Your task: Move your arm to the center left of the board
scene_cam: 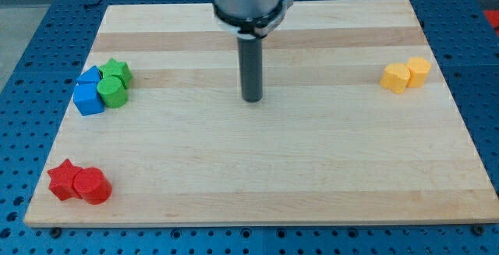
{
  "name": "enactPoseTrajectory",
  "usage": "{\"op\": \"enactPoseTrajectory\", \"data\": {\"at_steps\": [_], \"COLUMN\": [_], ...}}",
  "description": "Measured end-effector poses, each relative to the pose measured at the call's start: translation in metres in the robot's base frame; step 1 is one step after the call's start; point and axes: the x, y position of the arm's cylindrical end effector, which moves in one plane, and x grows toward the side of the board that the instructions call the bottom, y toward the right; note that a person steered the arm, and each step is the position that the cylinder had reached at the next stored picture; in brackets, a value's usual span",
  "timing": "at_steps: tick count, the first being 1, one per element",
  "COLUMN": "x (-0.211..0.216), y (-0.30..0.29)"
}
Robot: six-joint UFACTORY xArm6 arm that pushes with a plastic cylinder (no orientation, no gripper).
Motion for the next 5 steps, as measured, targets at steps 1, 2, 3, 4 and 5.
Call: {"op": "enactPoseTrajectory", "data": {"at_steps": [1, 2, 3, 4, 5], "x": [-0.036, -0.063, -0.103, -0.134, -0.140], "y": [0.022, 0.000, -0.031, -0.081, -0.153]}}
